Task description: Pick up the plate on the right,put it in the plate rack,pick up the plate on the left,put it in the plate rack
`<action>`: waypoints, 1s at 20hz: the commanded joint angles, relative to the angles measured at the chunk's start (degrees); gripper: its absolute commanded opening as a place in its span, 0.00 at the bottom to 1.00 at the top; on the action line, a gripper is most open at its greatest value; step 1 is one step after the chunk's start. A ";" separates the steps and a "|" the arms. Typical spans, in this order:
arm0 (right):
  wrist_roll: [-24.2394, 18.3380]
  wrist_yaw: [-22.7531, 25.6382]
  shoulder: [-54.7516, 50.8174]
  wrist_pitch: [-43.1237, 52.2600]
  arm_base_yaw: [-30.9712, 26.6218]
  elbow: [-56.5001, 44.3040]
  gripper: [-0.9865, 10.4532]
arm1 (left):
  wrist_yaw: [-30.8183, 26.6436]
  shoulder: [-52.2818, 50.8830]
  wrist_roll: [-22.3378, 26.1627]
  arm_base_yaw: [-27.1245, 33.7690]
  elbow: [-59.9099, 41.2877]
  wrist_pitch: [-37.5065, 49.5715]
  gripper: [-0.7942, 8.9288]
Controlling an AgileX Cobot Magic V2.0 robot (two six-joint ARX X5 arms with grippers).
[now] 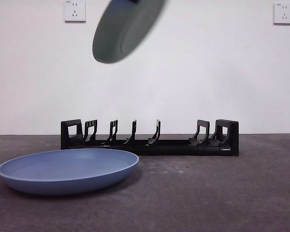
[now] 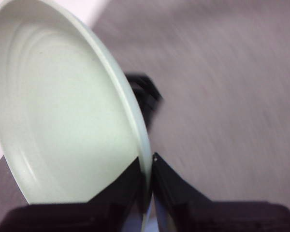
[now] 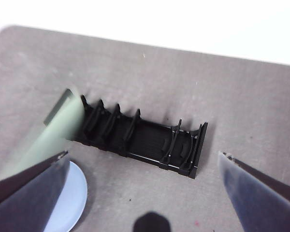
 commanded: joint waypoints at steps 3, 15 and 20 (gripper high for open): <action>-0.22 -1.46 0.17 -3.76 0.09 -0.26 0.58 | 19.41 0.59 -22.82 14.43 0.20 11.85 0.07; 0.00 -7.76 0.37 -4.55 0.13 -5.01 0.58 | 28.81 12.72 -33.20 26.53 0.20 22.43 0.07; -0.07 -7.76 0.37 -4.52 0.13 -7.67 0.58 | 27.47 19.50 -32.48 27.34 0.20 26.10 0.07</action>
